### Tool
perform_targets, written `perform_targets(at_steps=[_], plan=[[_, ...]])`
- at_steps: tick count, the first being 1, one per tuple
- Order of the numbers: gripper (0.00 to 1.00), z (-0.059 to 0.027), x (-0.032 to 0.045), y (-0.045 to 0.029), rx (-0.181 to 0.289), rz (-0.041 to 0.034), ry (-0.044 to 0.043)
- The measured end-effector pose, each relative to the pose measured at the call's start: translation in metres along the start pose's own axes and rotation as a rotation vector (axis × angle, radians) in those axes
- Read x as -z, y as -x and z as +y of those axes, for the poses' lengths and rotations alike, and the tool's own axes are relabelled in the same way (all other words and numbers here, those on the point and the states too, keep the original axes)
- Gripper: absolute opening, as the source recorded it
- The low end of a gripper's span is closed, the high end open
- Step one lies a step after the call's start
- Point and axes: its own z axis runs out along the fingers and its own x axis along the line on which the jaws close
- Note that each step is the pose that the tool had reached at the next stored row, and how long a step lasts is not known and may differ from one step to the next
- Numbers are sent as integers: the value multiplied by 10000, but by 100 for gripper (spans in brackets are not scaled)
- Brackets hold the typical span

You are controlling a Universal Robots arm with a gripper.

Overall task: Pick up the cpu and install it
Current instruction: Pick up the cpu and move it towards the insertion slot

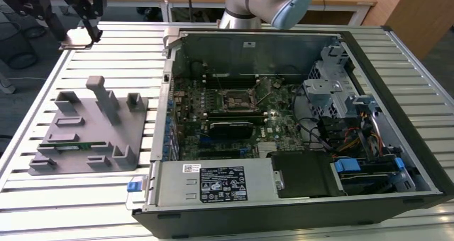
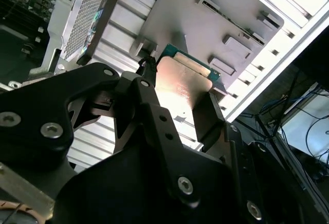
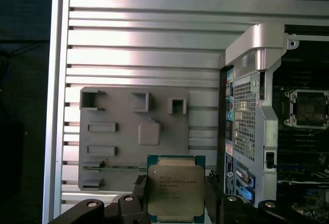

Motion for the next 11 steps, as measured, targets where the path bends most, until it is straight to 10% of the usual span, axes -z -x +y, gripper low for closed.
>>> perform_targets(at_steps=[11], plan=[[53,-3,-1,220,0,0,0]])
